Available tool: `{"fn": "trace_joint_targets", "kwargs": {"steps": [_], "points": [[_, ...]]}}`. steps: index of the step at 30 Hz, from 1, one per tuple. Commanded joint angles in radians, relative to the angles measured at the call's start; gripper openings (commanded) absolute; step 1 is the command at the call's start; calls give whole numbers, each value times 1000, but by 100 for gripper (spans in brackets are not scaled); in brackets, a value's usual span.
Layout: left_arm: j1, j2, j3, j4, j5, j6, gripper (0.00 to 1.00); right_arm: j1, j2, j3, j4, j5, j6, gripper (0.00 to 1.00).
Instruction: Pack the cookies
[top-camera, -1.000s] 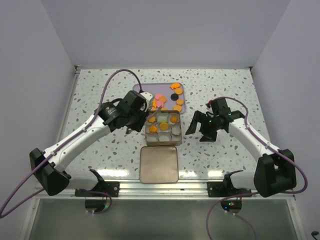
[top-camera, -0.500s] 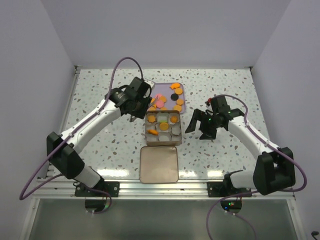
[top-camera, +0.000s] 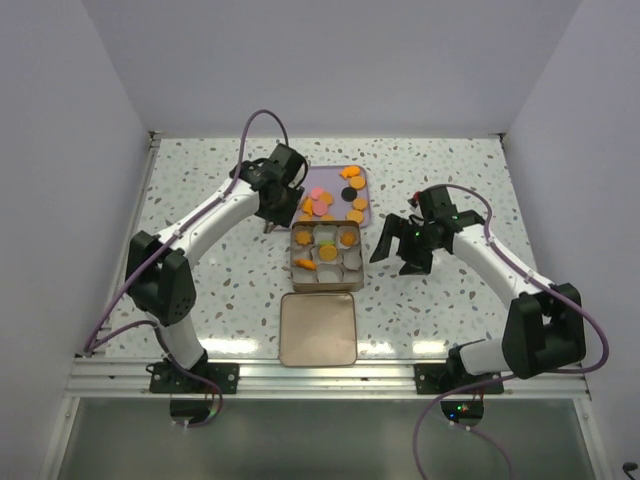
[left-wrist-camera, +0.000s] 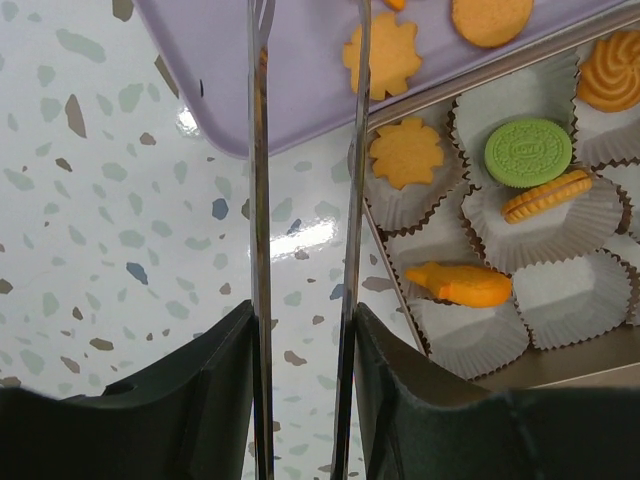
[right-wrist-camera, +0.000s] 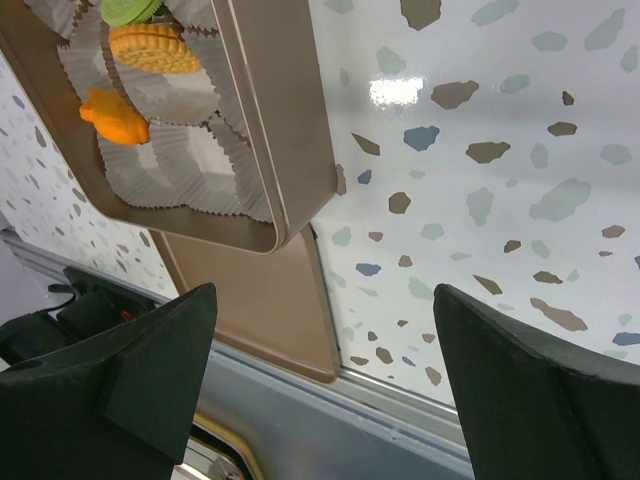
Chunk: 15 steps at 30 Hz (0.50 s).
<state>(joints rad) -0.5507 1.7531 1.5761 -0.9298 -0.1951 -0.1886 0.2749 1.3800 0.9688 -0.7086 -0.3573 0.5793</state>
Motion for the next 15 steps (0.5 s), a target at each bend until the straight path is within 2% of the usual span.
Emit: {"fn": "trace_joint_targets", "kwargs": {"steps": [1,15], "points": [[0,31,50,55,26,15,45,3,20,48,-5,6,-25,93],[-8,77,93,45,60,-15,45,3,48,59,-12,-5,-50,93]]}}
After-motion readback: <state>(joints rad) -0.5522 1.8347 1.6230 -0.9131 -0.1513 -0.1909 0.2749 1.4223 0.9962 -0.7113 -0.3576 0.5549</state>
